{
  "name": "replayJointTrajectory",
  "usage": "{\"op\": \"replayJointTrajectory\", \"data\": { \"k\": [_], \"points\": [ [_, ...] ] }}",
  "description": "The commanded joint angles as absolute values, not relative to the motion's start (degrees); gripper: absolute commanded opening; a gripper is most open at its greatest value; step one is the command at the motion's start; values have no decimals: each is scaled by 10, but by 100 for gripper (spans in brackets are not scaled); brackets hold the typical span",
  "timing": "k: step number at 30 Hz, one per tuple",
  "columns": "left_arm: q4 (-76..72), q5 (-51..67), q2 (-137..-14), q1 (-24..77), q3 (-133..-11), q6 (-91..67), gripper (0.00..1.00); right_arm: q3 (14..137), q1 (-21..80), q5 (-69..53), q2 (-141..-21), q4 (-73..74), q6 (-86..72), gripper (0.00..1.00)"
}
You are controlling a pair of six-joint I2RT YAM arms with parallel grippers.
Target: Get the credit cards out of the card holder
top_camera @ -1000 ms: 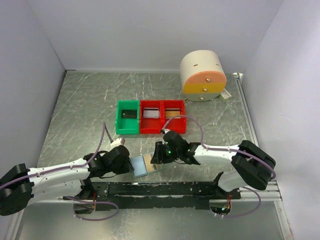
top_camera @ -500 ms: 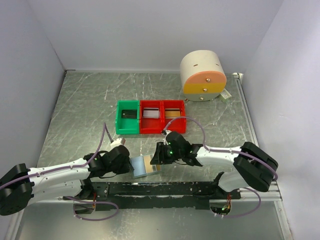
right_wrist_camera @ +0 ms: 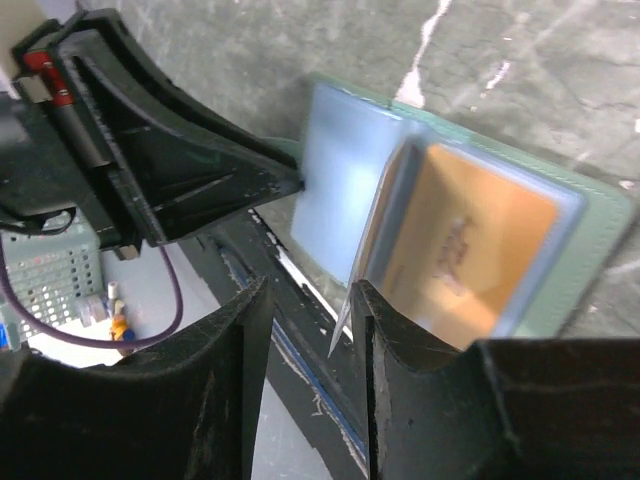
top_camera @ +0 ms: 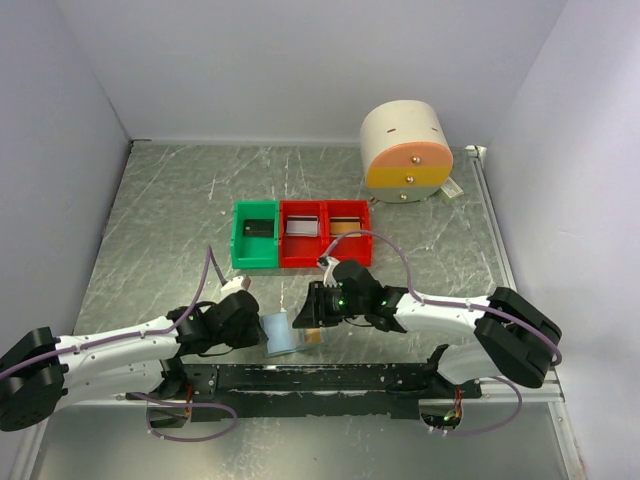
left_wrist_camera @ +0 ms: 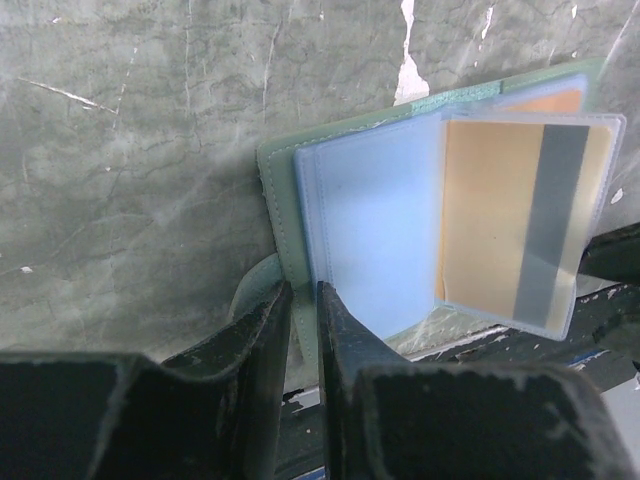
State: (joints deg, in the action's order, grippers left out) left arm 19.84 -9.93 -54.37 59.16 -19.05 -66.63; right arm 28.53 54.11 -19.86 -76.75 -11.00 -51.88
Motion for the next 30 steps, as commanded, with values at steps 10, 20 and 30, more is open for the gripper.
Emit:
{"op": "replayJointTrajectory", "data": {
  "k": [10,20,30],
  "points": [
    [192,-105,-530,596,-193,-669,28,324,557,-253,-792,-157,-524,38],
    [227,-120,-493,599,-202,-675,28,368,570,-258,-853,-144,-515,38],
    [230,-119,-477,600,-197,-677,34,345,571,-45,-760,52,-473,44]
  ]
}}
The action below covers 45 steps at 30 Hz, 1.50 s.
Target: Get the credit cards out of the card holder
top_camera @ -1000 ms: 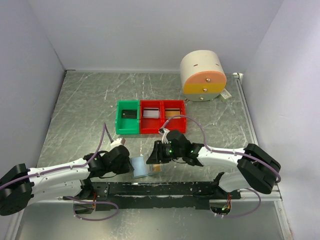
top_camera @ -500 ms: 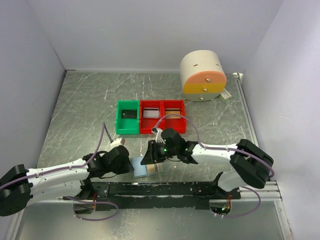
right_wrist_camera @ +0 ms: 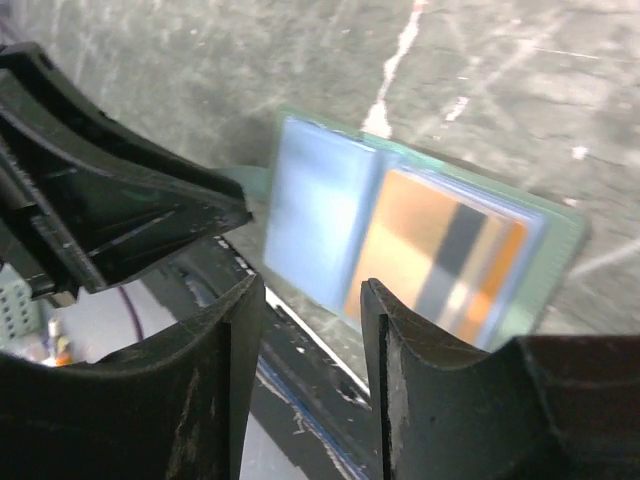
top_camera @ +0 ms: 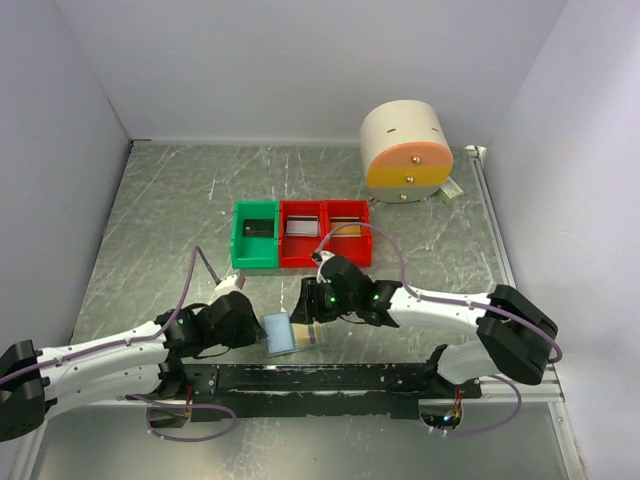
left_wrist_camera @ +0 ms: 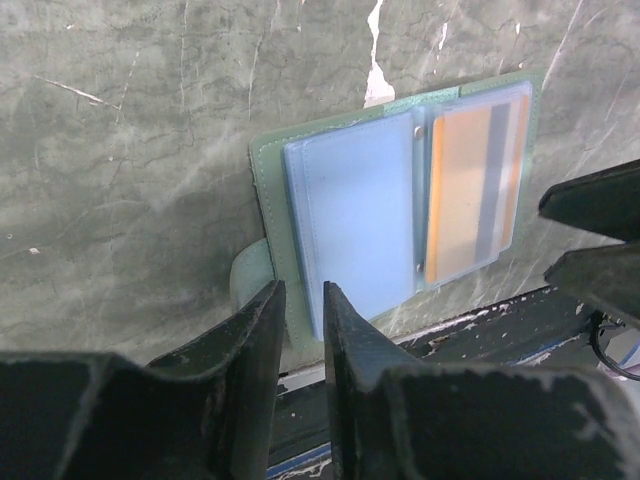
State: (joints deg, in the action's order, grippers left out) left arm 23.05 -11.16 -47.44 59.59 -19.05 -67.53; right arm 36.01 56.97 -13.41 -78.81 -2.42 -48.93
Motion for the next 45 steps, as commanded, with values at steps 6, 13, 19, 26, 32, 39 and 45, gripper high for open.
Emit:
{"op": "replayJointTrajectory", "data": {
  "k": [6,13,19,26,32,39,45],
  "points": [
    [210,-110,-521,599,-205,-670,37,319,571,-50,-757,42,-482,44],
    [206,-119,-538,603,-202,-679,37,320,570,-52,-778,42,-479,44],
    [198,-113,-541,604,-198,-674,35,313,571,-63,-796,25,-479,44],
    [182,-102,-561,604,-199,-666,32,295,571,-123,-813,-46,-501,44],
    [175,-99,-575,604,-198,-665,31,288,571,-159,-796,-107,-531,44],
    [181,-104,-561,604,-195,-669,30,294,571,-177,-768,-138,-551,43],
    [184,-107,-546,604,-190,-671,30,309,571,-177,-754,-118,-534,43]
  ]
}}
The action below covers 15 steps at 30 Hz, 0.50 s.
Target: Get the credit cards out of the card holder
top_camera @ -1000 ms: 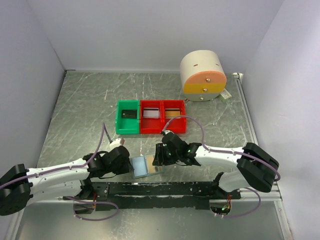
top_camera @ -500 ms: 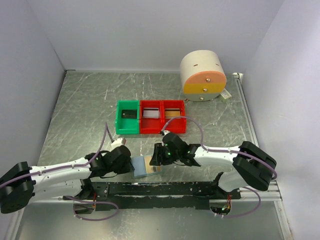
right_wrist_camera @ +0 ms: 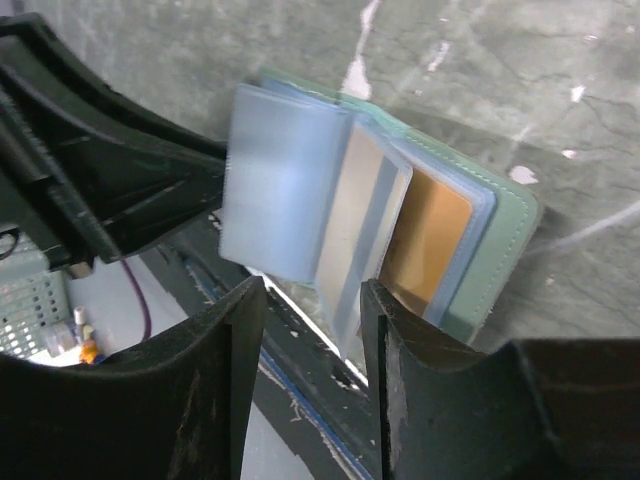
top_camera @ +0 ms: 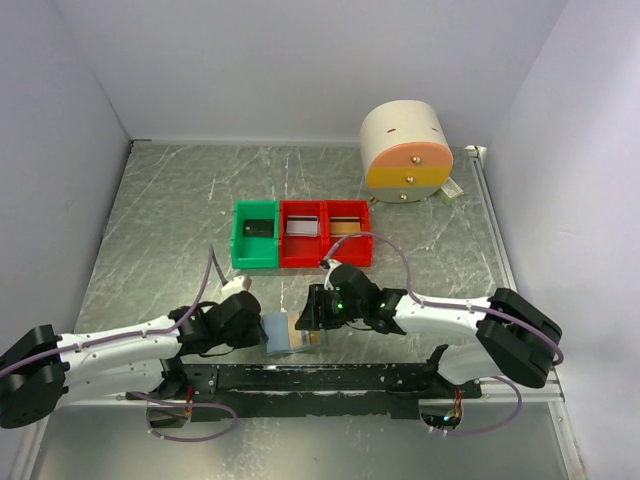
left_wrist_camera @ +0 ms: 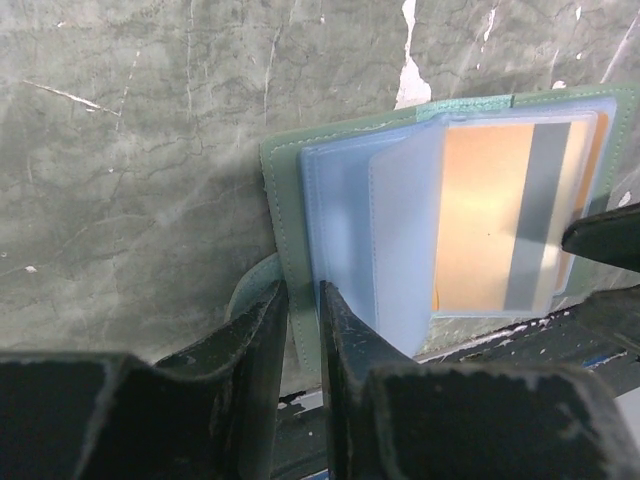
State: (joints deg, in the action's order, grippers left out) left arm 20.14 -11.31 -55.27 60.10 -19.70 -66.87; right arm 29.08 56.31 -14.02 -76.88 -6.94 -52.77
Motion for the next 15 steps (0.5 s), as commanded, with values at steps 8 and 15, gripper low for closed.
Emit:
{"op": "replayJointTrajectory", "data": {
  "k": [8,15],
  "points": [
    [180,-106,-545,604,-188,-671,29,322,571,-203,-768,-138,-539,43],
    [192,-109,-545,604,-196,-668,30,349,571,-83,-756,5,-504,43]
  ]
}}
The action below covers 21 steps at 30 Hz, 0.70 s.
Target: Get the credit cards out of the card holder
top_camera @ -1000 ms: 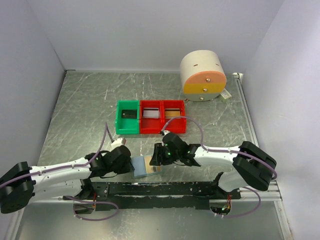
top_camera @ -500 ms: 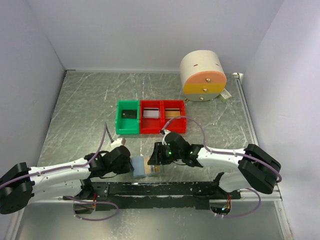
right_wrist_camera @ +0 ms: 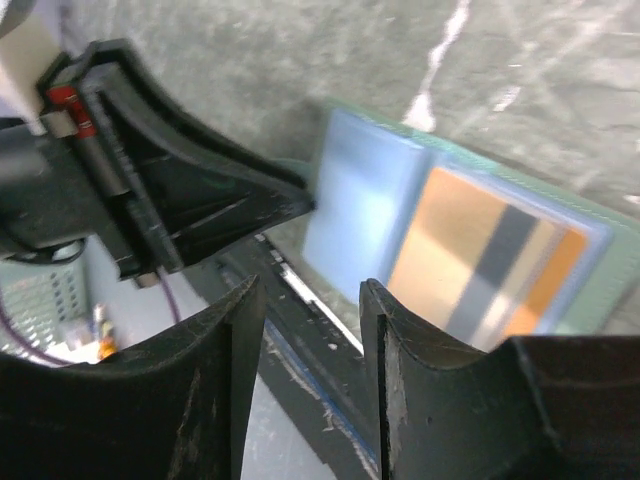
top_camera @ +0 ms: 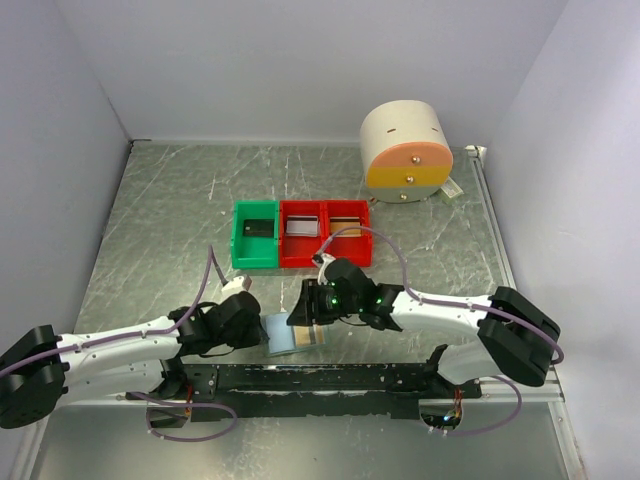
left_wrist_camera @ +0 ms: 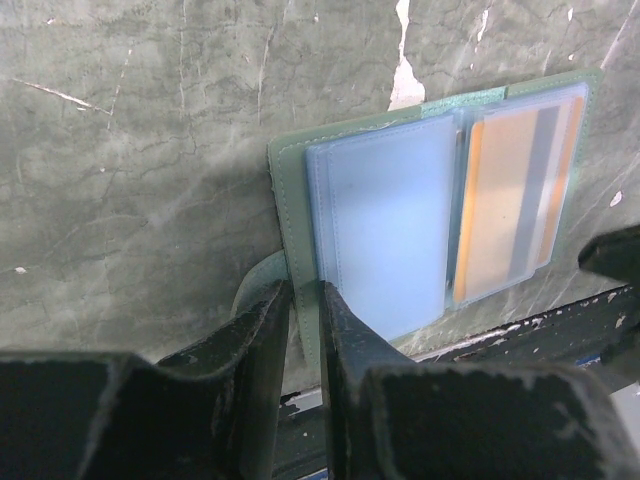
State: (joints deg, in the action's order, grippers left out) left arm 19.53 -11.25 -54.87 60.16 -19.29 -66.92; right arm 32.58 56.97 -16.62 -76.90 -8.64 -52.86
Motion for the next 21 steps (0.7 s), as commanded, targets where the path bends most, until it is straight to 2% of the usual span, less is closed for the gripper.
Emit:
{"op": "replayJointTrajectory", "data": {
  "k": [1,6,21],
  "points": [
    [193,-109,-543,604,-195,-668,30,351,571,-62,-752,27,-497,44],
    [195,-113,-532,604,-194,-670,30,341,571,-40,-745,70,-485,45],
    [190,-109,-551,604,-199,-667,29,308,571,-64,-793,15,-500,45]
  ]
}}
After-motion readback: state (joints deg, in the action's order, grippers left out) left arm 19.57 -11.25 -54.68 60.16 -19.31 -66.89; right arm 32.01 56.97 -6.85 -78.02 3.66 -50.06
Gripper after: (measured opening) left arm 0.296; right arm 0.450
